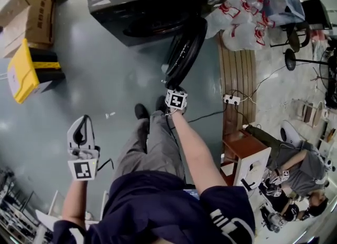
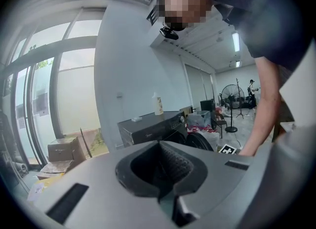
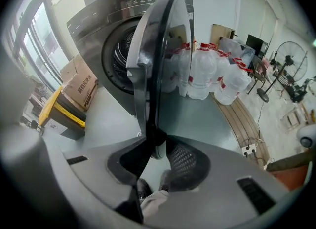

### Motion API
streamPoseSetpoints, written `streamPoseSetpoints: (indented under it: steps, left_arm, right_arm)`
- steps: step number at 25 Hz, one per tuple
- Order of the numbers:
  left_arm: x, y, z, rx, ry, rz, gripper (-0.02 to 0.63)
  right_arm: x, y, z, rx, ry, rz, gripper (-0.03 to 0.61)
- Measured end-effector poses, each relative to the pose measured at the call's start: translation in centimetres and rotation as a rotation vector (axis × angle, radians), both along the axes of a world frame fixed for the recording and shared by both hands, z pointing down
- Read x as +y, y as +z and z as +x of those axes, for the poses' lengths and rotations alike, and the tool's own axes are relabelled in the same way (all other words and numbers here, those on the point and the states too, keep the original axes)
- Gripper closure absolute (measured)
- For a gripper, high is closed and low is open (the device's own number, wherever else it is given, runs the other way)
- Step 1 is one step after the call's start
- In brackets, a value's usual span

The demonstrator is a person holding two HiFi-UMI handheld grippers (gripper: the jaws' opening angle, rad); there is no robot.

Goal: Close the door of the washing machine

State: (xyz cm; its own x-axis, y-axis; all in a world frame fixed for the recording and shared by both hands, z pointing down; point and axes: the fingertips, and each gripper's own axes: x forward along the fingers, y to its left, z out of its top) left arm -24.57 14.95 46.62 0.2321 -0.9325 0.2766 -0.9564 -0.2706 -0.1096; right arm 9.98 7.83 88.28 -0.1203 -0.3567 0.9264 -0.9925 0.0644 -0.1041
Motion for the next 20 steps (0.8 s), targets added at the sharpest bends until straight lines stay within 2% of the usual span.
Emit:
streamPoseSetpoints:
  steps: [12, 20]
  left_arm:
    - [-1.3, -0.9, -1.1, -0.062, -0.136, -0.027, 0.588]
    - [-1.7, -1.3, -3.7, -0.086, -0.153, -0.016, 0.588]
  right_arm:
    - [-3.1, -0.2, -6.4, -0.067, 0.048, 0.014, 0.445]
    - [-4.6, -0.3, -10.5, -0.102, 0.070, -0.013, 0.433]
